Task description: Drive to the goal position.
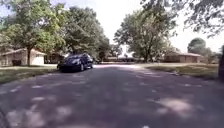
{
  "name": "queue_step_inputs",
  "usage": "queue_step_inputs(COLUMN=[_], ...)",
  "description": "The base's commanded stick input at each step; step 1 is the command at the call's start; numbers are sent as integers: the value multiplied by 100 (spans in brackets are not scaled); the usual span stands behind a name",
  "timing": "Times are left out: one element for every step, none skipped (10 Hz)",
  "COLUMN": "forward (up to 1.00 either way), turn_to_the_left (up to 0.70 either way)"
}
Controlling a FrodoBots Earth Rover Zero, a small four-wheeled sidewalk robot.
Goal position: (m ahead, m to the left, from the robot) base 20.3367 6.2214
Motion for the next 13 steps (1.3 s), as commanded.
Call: queue_step_inputs(forward=[69,69,69,69,69,69,69,69,69,69,69,69,69], turn_to_the_left=[-34,-34,-25,-5,1,3,-15,-34,-34,-34,-29,-21,-13])
